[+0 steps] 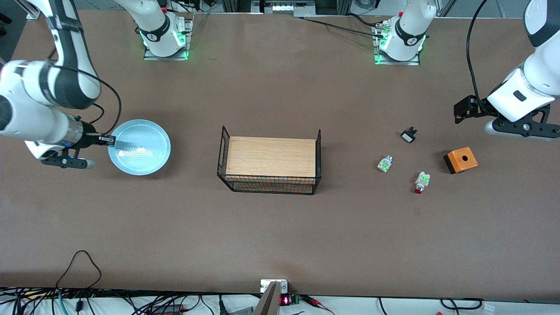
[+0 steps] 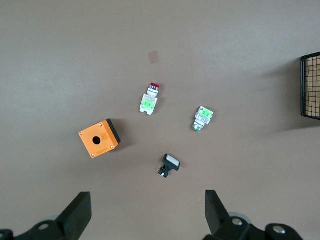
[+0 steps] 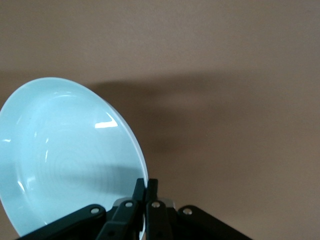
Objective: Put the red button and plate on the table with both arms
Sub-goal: 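Carry the blue plate away from the basket and lower it onto the table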
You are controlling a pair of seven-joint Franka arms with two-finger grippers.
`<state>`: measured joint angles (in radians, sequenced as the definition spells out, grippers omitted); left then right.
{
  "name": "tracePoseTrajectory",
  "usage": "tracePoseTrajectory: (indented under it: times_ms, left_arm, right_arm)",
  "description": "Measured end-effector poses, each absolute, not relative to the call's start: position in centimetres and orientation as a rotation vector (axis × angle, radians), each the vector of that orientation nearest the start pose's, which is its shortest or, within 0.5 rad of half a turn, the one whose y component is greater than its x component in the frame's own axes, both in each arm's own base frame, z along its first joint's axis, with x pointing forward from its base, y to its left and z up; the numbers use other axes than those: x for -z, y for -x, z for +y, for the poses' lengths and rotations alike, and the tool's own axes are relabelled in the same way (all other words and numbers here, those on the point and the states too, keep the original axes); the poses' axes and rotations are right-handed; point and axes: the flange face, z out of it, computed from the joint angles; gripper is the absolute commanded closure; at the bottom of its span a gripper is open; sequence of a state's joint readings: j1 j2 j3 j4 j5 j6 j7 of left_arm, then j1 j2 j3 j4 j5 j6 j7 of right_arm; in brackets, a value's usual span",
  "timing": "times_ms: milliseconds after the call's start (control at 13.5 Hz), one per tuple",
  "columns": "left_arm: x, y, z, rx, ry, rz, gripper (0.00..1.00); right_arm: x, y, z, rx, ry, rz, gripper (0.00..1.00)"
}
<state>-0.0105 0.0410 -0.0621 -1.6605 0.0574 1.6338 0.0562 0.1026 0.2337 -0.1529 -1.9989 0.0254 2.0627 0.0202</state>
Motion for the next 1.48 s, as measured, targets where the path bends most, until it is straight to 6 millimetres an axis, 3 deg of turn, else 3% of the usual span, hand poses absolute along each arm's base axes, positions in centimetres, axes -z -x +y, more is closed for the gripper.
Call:
tracePoseTrajectory:
  times_ms: [148, 443, 517, 591, 665, 886, 1182, 1330, 1477]
  left_arm:
    - [-56.2, -56.4, -3.3, -0.137, 3.076, 0.196, 0.0]
    - [-56.2, -56.3, -3.3, -0.149, 3.076, 0.194, 0.0]
    - [-56.2, -56.3, -3.3, -0.15, 3.076, 0.194, 0.0]
    - [-56.3, -56.2, -3.3, -0.157, 3.075, 0.194, 0.0]
    - [-56.4, -56.0, -3.4, -0.171, 3.074, 0.197, 0.0]
    - [-56.8, -55.7, -3.4, -0.179, 3.071, 0.193, 0.0]
    - [-56.8, -55.6, -3.4, -0.185, 3.071, 0.192, 0.0]
    - [-56.8, -55.6, -3.2, -0.185, 3.07, 0.187, 0.0]
    - [-56.8, -55.7, -2.9, -0.185, 3.071, 0.179, 0.0]
  right_arm:
    - [-29.7, -56.2, -3.7, -0.222, 3.143, 0.064, 1.0]
    - [-24.7, -54.3, -5.8, -0.11, 3.157, -0.046, 1.0]
    - [-23.5, -53.8, -6.2, -0.083, 3.161, -0.071, 0.88]
    - [-22.5, -53.4, -6.5, -0.07, 3.165, -0.082, 0.27]
    - [-22.0, -53.1, -6.7, -0.069, 3.166, -0.084, 0.0]
    - [-22.1, -53.1, -6.6, -0.078, 3.163, -0.086, 0.0]
    - [-25.3, -53.8, -5.1, -0.142, 3.143, -0.006, 0.0]
    - [-27.4, -54.8, -2.3, -0.18, 3.138, 0.054, 0.0]
    - [-29.3, -56.0, 1.8, -0.168, 3.143, 0.116, 0.0]
